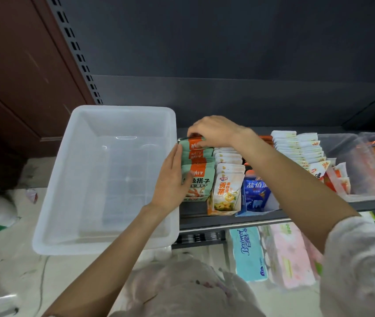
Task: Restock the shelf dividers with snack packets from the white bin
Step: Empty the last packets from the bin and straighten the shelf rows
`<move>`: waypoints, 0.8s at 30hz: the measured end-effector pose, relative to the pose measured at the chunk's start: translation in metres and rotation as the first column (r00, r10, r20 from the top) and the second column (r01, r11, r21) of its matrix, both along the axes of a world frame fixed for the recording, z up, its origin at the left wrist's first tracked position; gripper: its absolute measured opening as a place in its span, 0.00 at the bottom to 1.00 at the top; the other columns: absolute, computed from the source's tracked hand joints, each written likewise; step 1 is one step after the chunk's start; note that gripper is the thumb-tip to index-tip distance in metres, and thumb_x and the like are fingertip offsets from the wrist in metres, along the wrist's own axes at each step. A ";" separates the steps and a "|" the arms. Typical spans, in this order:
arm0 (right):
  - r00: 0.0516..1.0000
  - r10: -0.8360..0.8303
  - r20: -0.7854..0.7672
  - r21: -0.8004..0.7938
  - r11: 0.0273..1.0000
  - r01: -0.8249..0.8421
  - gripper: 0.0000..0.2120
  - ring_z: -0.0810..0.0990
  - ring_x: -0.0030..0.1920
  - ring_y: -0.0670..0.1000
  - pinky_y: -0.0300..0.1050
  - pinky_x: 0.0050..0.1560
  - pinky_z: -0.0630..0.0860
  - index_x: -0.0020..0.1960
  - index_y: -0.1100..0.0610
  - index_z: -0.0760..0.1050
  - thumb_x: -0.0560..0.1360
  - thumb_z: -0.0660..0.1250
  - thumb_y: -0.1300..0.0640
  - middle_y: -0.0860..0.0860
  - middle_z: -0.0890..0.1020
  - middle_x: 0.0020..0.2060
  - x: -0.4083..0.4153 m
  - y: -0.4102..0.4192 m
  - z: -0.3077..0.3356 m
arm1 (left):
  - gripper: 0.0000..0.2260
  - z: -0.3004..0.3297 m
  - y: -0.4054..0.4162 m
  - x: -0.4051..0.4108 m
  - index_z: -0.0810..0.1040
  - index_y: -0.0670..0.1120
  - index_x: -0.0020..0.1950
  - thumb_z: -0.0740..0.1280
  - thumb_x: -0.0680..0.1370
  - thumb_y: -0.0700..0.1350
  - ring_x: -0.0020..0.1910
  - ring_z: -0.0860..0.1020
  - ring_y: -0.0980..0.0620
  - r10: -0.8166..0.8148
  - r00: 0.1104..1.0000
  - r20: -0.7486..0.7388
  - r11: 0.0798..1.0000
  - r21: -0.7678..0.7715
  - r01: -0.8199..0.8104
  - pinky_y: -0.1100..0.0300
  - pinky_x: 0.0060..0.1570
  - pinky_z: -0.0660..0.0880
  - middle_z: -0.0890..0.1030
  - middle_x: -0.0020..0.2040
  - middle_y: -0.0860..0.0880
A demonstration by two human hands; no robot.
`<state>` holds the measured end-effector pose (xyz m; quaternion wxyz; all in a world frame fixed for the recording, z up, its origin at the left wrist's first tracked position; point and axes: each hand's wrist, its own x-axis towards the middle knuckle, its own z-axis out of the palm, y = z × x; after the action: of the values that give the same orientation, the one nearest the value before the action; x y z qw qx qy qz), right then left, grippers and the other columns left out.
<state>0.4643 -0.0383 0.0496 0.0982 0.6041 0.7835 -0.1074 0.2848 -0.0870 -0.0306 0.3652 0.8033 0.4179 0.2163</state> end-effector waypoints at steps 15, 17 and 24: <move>0.974 0.216 0.074 -0.007 0.976 -0.216 0.06 0.78 0.37 0.49 0.45 0.45 0.74 0.48 0.52 0.78 0.76 0.63 0.53 0.48 0.81 0.37 -0.010 0.009 -0.009 | 0.31 -0.001 -0.006 -0.004 0.47 0.49 0.77 0.61 0.80 0.48 0.74 0.54 0.55 -0.019 1.000 0.014 0.999 0.026 0.018 0.61 0.70 0.59 0.53 0.77 0.51; 0.986 0.164 0.030 -0.083 0.983 -0.161 0.07 0.78 0.39 0.49 0.44 0.41 0.74 0.52 0.52 0.76 0.77 0.62 0.52 0.48 0.81 0.41 -0.009 0.007 -0.010 | 0.31 -0.002 -0.007 -0.005 0.47 0.48 0.77 0.60 0.80 0.49 0.74 0.54 0.55 -0.012 1.000 0.016 1.000 0.022 0.012 0.62 0.69 0.58 0.53 0.77 0.50; 0.989 0.118 0.084 -0.210 0.973 -0.098 0.08 0.77 0.41 0.50 0.53 0.58 0.65 0.46 0.54 0.73 0.79 0.58 0.53 0.48 0.79 0.38 -0.014 0.016 -0.016 | 0.32 -0.002 -0.001 -0.004 0.46 0.48 0.77 0.62 0.79 0.49 0.74 0.55 0.55 -0.022 1.000 0.015 0.999 -0.027 0.023 0.55 0.70 0.63 0.53 0.77 0.51</move>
<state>0.4500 -0.0220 0.0340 0.2033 0.5517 0.7943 -0.1530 0.2813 -0.0882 -0.0323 0.3815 0.8013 0.4089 0.2125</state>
